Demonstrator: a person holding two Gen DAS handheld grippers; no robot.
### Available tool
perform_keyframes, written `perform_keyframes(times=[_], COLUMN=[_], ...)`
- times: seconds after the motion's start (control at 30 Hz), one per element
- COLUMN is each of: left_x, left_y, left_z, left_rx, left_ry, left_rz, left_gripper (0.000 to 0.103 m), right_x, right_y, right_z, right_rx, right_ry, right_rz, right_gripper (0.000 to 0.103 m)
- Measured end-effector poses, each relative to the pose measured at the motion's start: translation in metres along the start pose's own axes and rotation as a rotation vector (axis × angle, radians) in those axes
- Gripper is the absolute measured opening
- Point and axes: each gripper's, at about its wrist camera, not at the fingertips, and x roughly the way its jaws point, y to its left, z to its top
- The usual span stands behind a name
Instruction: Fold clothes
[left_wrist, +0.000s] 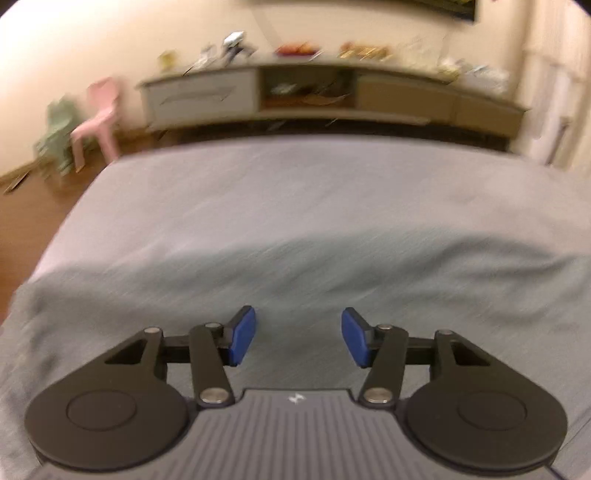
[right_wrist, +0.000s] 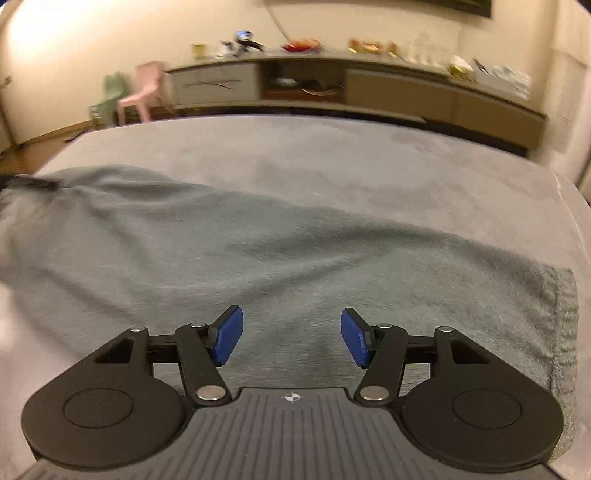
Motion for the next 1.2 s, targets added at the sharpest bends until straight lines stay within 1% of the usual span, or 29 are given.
perform_keyframes(times=[0.03,0.07,0.1,0.13,0.17,0.2,0.23,0.27,0.3,0.33,0.4,0.47,0.53,0.6,0.63,0.67,0.73,0.77,0.8,0.83,0.93,1.0,1.03,1.1,1.13,1.17,1.2], left_x=[0.002,0.001,-0.003,-0.009,-0.017,-0.026,-0.036,-0.047,-0.057,-0.068,-0.091,-0.114,-0.134,-0.142,-0.144,-0.145,-0.147,-0.149,-0.15,-0.147,-0.128,-0.115,-0.109,-0.094,-0.087,-0.083,-0.078], left_y=[0.015,0.029,0.04,0.041,0.032,0.024,0.011,-0.009,-0.033,-0.057,-0.108,-0.155,-0.2,-0.245,-0.269,-0.294,-0.348,-0.375,-0.402,-0.427,-0.495,-0.541,-0.561,-0.584,-0.591,-0.596,-0.595], left_z=[-0.006,-0.009,-0.011,-0.011,-0.009,-0.006,-0.003,-0.001,0.002,0.004,0.005,0.002,-0.003,-0.008,-0.008,-0.005,0.001,0.003,0.005,0.005,0.006,0.006,0.004,-0.005,-0.011,-0.016,-0.02], left_rx=[-0.027,-0.062,-0.104,-0.119,-0.108,-0.098,-0.078,-0.043,-0.001,0.042,0.12,0.18,0.232,0.277,0.292,0.301,0.325,0.338,0.354,0.372,0.431,0.47,0.497,0.563,0.596,0.631,0.66], left_ry=[0.022,0.036,0.043,0.038,0.021,0.004,-0.015,-0.035,-0.053,-0.069,-0.105,-0.135,-0.165,-0.167,-0.159,-0.143,-0.127,-0.122,-0.121,-0.106,-0.017,0.043,0.069,0.097,0.097,0.088,0.079], left_rz=[0.036,0.054,0.057,0.047,0.026,0.004,-0.031,-0.084,-0.138,-0.19,-0.294,-0.389,-0.488,-0.576,-0.616,-0.652,-0.699,-0.719,-0.731,-0.737,-0.756,-0.769,-0.765,-0.714,-0.673,-0.621,-0.574], left_gripper=[0.055,0.062,0.057,0.052,0.052,0.053,0.055,0.056,0.057,0.057,0.058,0.058,0.061,0.064,0.065,0.066,0.067,0.071,0.076,0.077,0.079,0.079,0.078,0.078,0.076,0.064,0.029], right_x=[0.009,0.017,0.017,0.014,0.009,-0.003,-0.019,-0.035,-0.048,-0.057,-0.069,-0.065,-0.055,-0.046,-0.045,-0.046,-0.049,-0.05,-0.051,-0.053,-0.055,-0.054,-0.054,-0.052,-0.052,-0.051,-0.05], right_y=[-0.005,-0.009,-0.016,-0.023,-0.031,-0.041,-0.055,-0.07,-0.087,-0.103,-0.129,-0.142,-0.147,-0.141,-0.135,-0.132,-0.125,-0.121,-0.112,-0.103,-0.068,-0.052,-0.044,-0.029,-0.023,-0.018,-0.014], right_z=[-0.002,-0.004,-0.007,-0.01,-0.013,-0.019,-0.027,-0.036,-0.047,-0.059,-0.081,-0.098,-0.105,-0.104,-0.104,-0.102,-0.1,-0.098,-0.097,-0.097,-0.098,-0.098,-0.099,-0.101,-0.103,-0.103,-0.104], right_rx=[-0.004,-0.005,0.005,0.02,0.037,0.071,0.129,0.19,0.269,0.351,0.465,0.527,0.549,0.491,0.452,0.425,0.37,0.338,0.276,0.212,-0.023,-0.139,-0.194,-0.285,-0.325,-0.357,-0.387], right_ry=[0.023,0.038,0.021,0.015,0.006,-0.024,-0.07,-0.114,-0.138,-0.153,-0.181,-0.167,-0.156,-0.146,-0.14,-0.14,-0.141,-0.143,-0.154,-0.166,-0.206,-0.226,-0.236,-0.254,-0.262,-0.272,-0.281], right_rz=[-0.033,-0.059,-0.055,-0.057,-0.062,-0.082,-0.109,-0.139,-0.188,-0.247,-0.332,-0.359,-0.326,-0.313,-0.327,-0.323,-0.315,-0.317,-0.348,-0.381,-0.479,-0.522,-0.539,-0.557,-0.562,-0.558,-0.554], right_gripper=[0.061,0.064,0.064,0.064,0.064,0.064,0.068,0.075,0.079,0.08,0.081,0.081,0.08,0.071,0.056,0.043,0.03,0.027,0.027,0.027,0.026,0.026,0.026,0.026,0.026,0.026,0.026])
